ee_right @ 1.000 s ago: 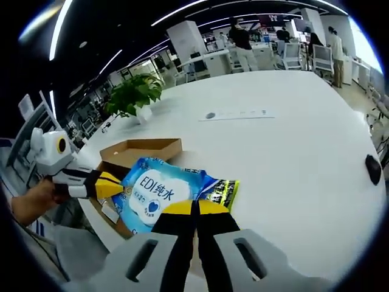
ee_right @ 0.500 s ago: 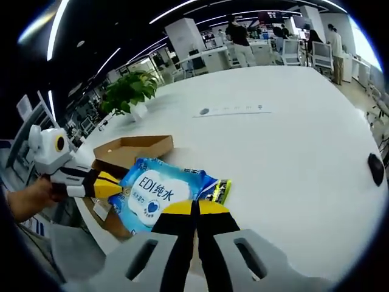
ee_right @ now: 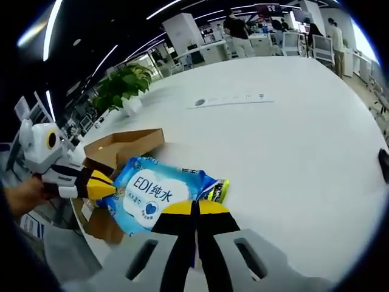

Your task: Operate the shoe box by opening the lid, removing the specified soft item, and placing it in the target area until the item is outside and the box remains undamaged.

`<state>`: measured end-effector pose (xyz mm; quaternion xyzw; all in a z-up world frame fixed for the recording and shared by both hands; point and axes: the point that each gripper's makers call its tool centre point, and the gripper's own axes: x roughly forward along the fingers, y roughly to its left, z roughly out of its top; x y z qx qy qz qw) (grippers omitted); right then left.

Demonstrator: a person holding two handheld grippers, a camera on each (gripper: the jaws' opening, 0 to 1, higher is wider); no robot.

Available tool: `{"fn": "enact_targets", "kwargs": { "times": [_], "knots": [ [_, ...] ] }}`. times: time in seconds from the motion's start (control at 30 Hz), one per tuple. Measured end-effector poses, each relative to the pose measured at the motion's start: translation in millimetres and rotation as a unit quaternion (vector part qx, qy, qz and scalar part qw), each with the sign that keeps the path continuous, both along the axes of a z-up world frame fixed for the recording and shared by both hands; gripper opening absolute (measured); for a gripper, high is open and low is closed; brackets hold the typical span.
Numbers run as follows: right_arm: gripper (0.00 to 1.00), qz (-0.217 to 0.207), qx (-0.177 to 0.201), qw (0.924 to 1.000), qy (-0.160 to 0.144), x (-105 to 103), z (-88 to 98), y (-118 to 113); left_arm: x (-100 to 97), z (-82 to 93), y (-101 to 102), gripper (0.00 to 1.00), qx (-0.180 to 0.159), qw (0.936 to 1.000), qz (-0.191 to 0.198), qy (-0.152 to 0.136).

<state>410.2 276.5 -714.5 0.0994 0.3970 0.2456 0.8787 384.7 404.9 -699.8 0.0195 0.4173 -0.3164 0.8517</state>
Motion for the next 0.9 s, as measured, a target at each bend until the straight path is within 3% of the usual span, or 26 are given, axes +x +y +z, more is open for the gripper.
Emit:
{"fn": "enact_targets", "kwargs": {
  "times": [0.5, 0.9],
  "knots": [
    [0.00, -0.009, 0.004, 0.9999, 0.006, 12.1, -28.6, 7.0, 9.5, -17.0, 2.0, 0.00, 0.080, 0.9963, -0.031, -0.002],
    [0.00, -0.025, 0.006, 0.9996, 0.008, 16.5, -39.1, 7.4, 10.3, -24.2, 2.9, 0.00, 0.103, 0.9932, -0.054, -0.005]
  ]
}}
